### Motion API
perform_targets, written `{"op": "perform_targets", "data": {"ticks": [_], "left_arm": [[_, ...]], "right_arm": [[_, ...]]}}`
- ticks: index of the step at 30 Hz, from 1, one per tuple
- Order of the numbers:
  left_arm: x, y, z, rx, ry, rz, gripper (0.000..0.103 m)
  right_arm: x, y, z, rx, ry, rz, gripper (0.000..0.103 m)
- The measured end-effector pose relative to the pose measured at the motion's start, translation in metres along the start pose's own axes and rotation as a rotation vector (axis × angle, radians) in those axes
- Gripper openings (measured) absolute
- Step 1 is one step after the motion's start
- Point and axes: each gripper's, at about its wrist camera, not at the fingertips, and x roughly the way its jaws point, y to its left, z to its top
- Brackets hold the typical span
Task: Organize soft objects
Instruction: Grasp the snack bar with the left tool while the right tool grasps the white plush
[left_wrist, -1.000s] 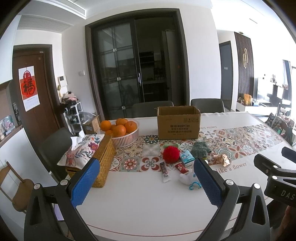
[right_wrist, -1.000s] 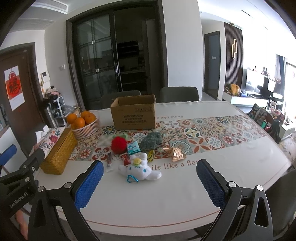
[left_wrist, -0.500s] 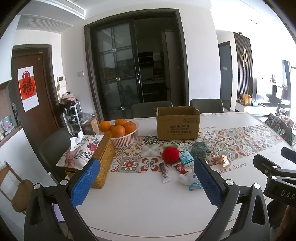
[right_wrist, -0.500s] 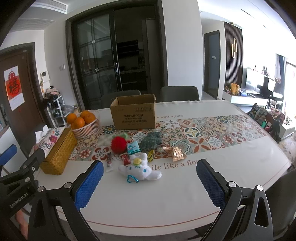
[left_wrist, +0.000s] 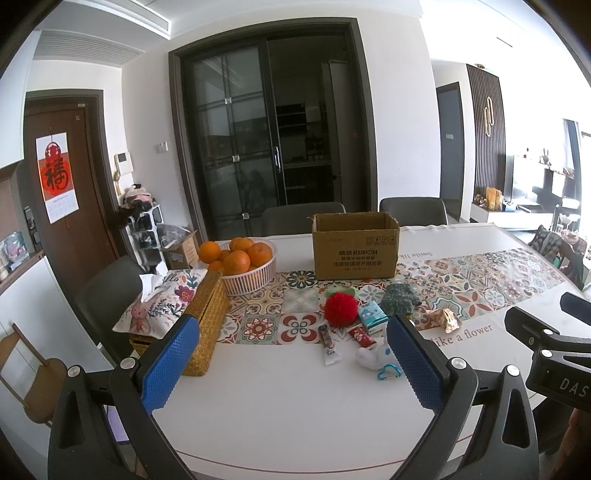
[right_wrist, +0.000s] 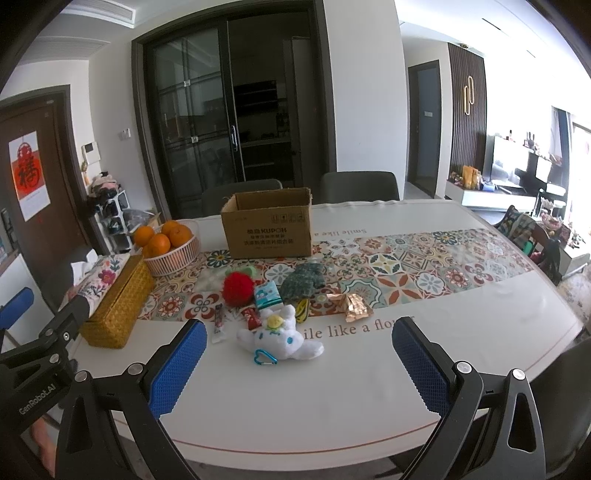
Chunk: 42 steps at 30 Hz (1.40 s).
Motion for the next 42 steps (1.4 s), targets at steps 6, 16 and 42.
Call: {"op": "perform_targets", "data": {"ticks": [6,16,42], "left_arm": [[0.001,0.000,0.000,0.000,-0.001,-0.001,0.103],[0.002,0.000,0.002,0.001,0.000,0.002,0.103],[0.131,-0.005,-0.027,-0.100,0.329,0.071,0.098]], "right_arm": [[0.000,0.000,0.000,-0.001,0.001,0.000,0.102],[0.001,0.001,0.000,-0.001,0.001,0.001,0.102],[0.162,0.004,-0.006,0.069,0.322,0.233,0.095]]}}
